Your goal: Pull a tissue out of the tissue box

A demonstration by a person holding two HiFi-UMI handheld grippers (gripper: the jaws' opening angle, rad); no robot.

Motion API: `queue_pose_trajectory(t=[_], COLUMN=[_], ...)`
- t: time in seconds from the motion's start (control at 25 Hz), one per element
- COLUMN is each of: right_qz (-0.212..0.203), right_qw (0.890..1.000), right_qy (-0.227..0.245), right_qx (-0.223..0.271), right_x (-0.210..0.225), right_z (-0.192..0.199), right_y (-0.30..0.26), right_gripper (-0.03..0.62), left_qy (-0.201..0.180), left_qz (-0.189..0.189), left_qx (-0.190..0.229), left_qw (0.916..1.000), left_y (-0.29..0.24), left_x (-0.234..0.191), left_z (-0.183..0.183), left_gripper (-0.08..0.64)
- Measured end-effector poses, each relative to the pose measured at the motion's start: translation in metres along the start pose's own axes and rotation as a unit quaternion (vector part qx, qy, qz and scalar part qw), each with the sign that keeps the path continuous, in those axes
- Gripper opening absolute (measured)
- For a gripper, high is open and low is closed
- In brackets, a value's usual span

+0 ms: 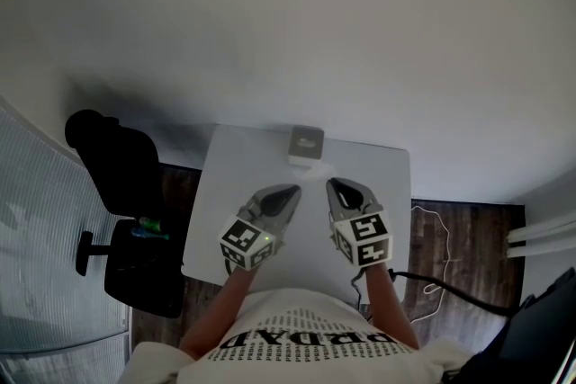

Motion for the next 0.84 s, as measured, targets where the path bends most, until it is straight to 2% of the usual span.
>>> queue_pose_trajectory(t=[0.84], right_qz=[-0.003], right_qw=[1.000], right_qy=[0.000], right_qx=[-0.002], right_x=[-0.0005], right_z=[0.0014], right_y=[-0.0030], right_gripper=[0.008], left_qy=[-0.004], left_qz=[0.004], left_qx=[-0.006], left_qw=[1.0000], left_y=[-0.0022], left_x=[-0.0026], left_z=[0.0008], left_gripper=[-0.003])
Point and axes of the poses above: the fingertips, and each gripper's own axes: y backward along the fingers, x to its right, z out of its underside, the point moved 9 cm from there along y, backward along the fingers, and after that the axes turned 7 degrees about -x, right-handed, at the moved point
